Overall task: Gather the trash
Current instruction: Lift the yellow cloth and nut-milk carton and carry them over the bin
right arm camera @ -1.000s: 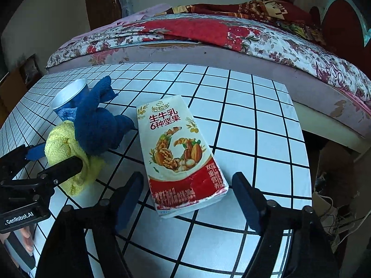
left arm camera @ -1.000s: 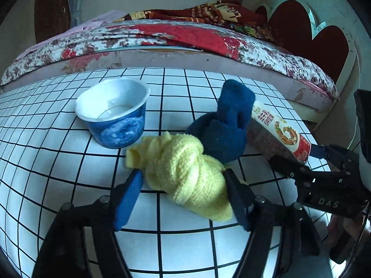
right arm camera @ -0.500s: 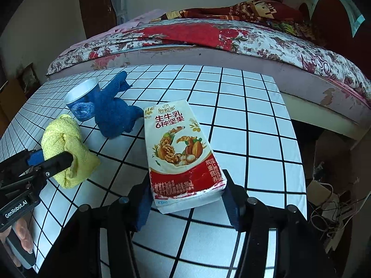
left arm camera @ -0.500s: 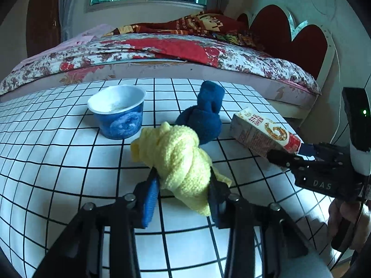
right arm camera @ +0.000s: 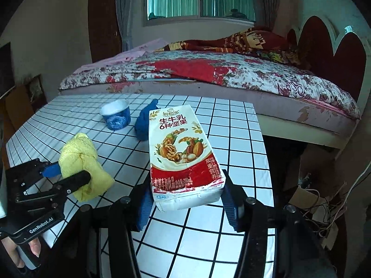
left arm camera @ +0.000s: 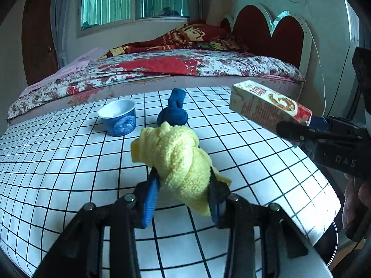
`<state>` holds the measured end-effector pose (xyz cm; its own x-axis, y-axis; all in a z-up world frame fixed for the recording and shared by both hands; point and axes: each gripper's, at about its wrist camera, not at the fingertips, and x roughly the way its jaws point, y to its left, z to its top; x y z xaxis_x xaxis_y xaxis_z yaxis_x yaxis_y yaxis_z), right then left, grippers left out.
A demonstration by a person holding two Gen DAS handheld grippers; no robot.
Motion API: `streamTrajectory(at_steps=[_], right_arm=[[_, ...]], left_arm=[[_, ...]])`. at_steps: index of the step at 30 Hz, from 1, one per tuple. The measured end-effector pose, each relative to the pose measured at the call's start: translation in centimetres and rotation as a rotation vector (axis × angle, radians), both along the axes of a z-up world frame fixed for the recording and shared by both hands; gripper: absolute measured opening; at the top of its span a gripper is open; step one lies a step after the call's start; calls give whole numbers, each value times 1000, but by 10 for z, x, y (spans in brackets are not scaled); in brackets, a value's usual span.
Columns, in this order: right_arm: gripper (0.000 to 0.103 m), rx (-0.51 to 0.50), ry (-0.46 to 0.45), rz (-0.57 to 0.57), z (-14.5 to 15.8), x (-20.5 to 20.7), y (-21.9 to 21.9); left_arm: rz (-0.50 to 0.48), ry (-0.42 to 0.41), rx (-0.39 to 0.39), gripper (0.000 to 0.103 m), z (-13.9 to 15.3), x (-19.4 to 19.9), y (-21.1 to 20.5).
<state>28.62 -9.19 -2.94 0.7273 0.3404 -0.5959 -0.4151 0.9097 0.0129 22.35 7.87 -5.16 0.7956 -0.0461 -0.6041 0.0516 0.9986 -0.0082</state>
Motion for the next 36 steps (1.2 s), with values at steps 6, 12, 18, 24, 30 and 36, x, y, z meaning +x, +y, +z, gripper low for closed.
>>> streamTrajectory(at_steps=[6,12,18,24,30,36], right_arm=[[54,27,-50,-34,16,-41,-20],[54,52,-97,-78,23,-78,-42],[54,14,-117,-110,22,-106,-58],[54,-23,-132,-165,23,-132,-91],[54,-21,-134,-252,20,-152,-132],[54,-17,-121,-319,11,-171,-167]], left_arm=[[-26,-36,29,39,16,-36,-16],[-61,-83,63,39,31,-61,-34],[-99,-112,30,39,33,-76,-52],[-179,-128,3,39,33,-88,-86],[-260,-121,-9,39,28,-98,-121],[-337,-115,5,39,25,-107,-155]])
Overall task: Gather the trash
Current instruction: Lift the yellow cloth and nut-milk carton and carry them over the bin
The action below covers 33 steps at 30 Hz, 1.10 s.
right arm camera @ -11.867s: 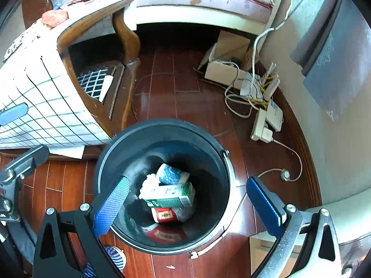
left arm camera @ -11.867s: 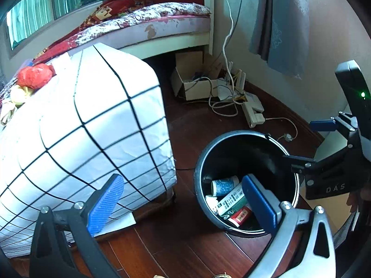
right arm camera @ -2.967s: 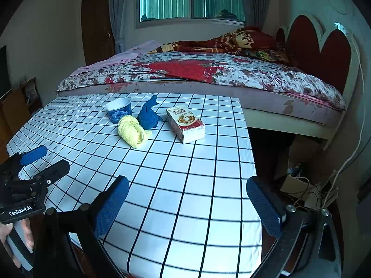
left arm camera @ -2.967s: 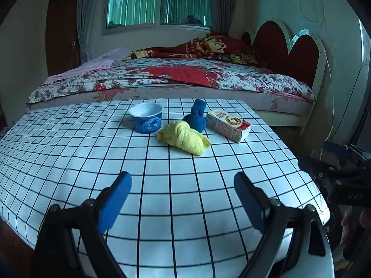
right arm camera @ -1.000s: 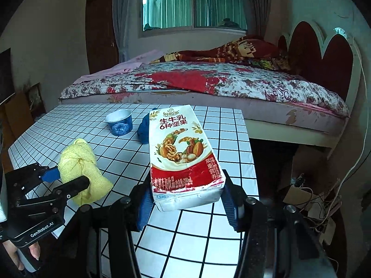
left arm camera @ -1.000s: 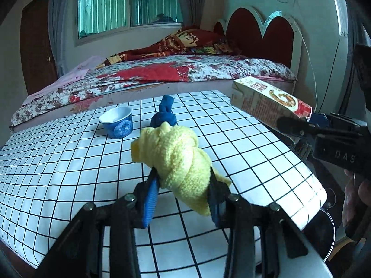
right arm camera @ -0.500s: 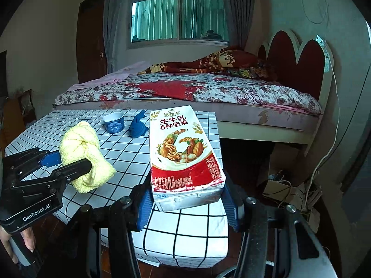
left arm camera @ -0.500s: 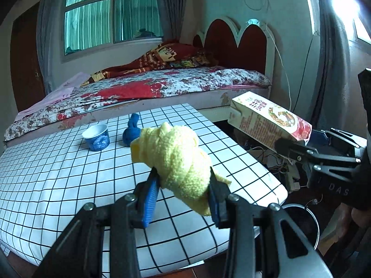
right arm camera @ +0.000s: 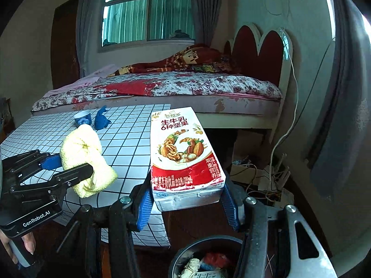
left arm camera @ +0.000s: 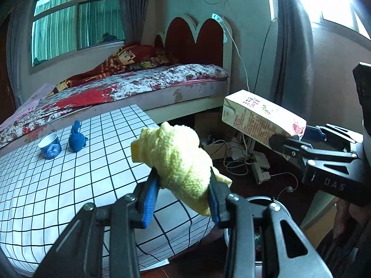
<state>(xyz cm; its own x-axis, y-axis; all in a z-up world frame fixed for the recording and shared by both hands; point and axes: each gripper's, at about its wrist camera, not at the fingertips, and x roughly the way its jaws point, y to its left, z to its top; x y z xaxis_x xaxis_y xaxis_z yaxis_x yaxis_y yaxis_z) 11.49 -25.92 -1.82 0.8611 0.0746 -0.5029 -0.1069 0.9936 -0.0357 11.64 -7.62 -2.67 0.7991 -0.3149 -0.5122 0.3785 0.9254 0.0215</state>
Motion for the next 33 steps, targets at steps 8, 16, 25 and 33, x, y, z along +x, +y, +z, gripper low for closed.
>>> streamTrajectory(at_steps=[8,16,25,33], right_arm=[[54,9,19,-60,-13,-22,-33],[53,23,47,-114,-28,-35,-61],[53,23,116,-153,-55,-47,-83],[53,66,196,-162,-85,-51,-105]], left_arm=[[-64,3,15,39,-4,-11,-31],[-119,19,35,39,-11,-17,-57],[-185,80,54,39,-34,-22,-86],[-246,151,71,39,-61,-26,-106]])
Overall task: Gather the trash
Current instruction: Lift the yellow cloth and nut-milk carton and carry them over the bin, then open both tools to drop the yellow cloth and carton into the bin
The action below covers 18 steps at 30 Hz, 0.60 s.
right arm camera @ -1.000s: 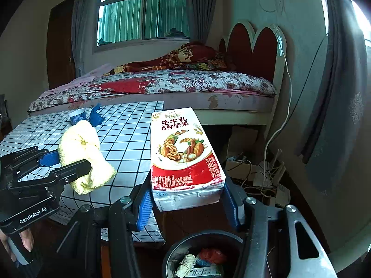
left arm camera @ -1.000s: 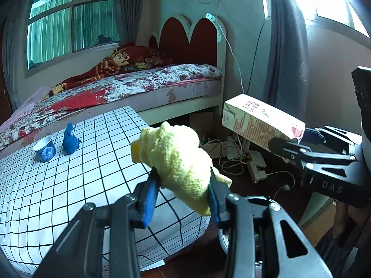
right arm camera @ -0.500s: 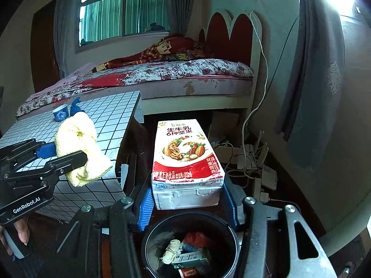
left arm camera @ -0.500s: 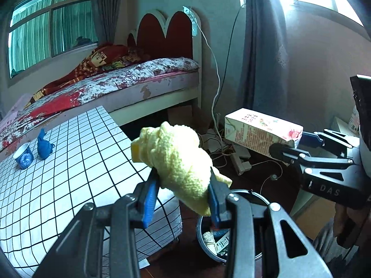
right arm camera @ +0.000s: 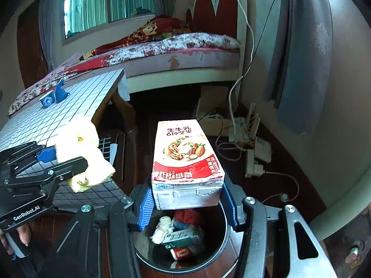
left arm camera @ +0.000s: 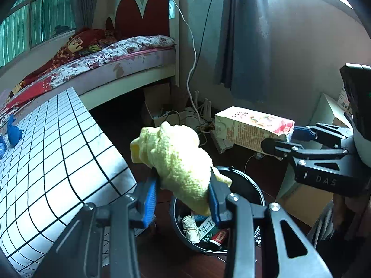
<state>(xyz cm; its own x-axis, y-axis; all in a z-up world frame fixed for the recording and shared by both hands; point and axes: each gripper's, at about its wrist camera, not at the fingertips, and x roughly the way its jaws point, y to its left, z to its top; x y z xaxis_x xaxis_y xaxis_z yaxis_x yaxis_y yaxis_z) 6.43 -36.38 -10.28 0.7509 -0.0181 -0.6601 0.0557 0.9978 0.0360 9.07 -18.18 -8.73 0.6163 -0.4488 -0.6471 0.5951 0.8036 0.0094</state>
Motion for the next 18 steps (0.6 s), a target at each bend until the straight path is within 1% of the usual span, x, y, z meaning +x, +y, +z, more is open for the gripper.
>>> streamTrajectory(at_steps=[4,8,18], right_arm=[[53,-13,31,27,-11,0,3],[53,-20,67,31,-22,1,1],[53,3,207,33,-63,15,-15]], left_arm=[[-28,39,10,39,-13,0,-8],[-41,79,16,39,-27,3,-14],[-86,189,38,40,-62,5,-30]])
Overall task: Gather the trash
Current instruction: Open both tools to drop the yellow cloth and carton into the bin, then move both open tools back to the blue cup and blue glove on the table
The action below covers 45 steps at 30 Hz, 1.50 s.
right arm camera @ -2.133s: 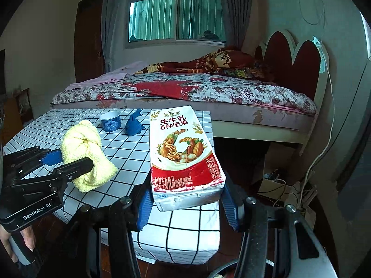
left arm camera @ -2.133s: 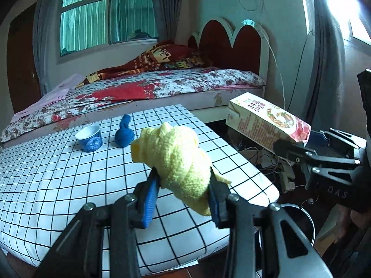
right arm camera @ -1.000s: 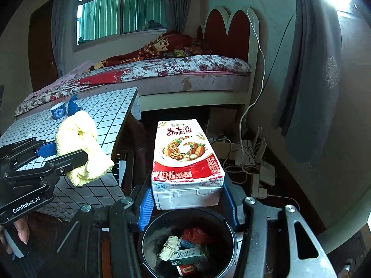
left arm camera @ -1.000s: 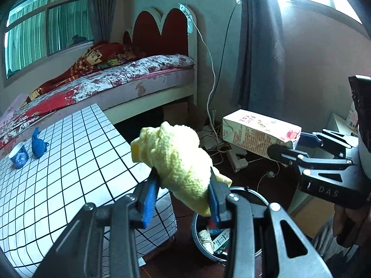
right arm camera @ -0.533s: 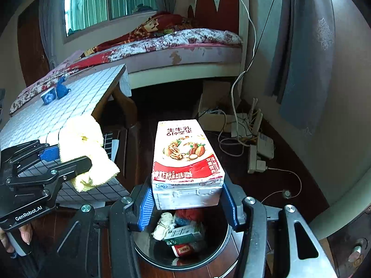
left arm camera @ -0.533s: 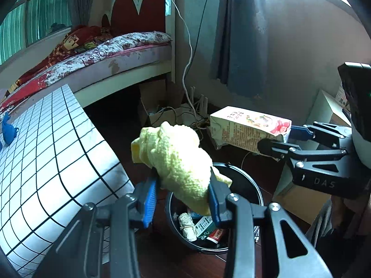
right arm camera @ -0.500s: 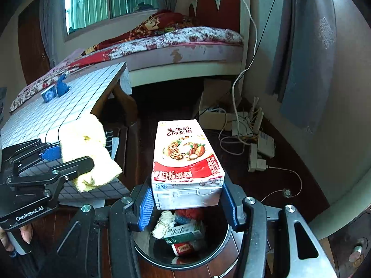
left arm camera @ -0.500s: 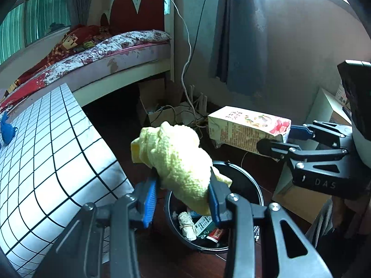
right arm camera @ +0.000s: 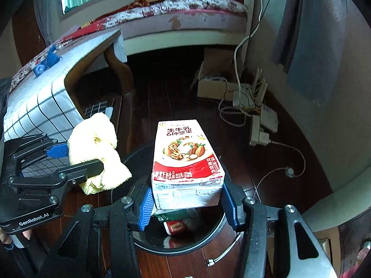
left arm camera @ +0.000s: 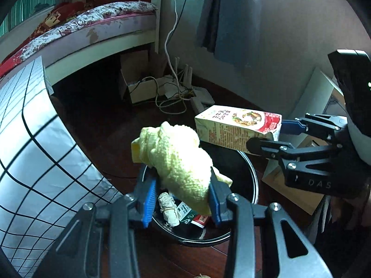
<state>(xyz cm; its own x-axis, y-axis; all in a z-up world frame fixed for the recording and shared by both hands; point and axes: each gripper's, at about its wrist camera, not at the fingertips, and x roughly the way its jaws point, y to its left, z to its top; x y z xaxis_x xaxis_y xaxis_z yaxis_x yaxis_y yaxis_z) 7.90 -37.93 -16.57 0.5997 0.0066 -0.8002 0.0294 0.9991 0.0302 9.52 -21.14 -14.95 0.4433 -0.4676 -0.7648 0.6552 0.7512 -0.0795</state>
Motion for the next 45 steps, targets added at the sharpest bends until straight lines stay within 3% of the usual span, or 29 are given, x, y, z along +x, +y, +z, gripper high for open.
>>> streamTrajectory(at_steps=[5,7,8,9,10,17,22,45], right_arm=[[53,15,42,32,-13,8,0],[59,-3,80,5,-22,15,-6],[83,-8,102,-30,-29,19,-13],[96,9,125,-52,-34,22,-18],[102,28,147,-68,-39,24,-22],[102,-14,195,-83,-49,28,-18],[102,-56,194,-62,-50,26,-11],[102,-69,69,-7,-16,21,8]], left_arm=[[-2,56,-5,44,-14,7,-2],[9,86,-17,67,-20,12,-2],[43,72,4,90,-22,16,0],[72,67,19,100,-24,17,3],[81,74,11,100,-25,19,6],[196,40,76,102,-35,22,18],[213,18,99,102,-36,21,20],[252,-71,92,102,-9,17,28]])
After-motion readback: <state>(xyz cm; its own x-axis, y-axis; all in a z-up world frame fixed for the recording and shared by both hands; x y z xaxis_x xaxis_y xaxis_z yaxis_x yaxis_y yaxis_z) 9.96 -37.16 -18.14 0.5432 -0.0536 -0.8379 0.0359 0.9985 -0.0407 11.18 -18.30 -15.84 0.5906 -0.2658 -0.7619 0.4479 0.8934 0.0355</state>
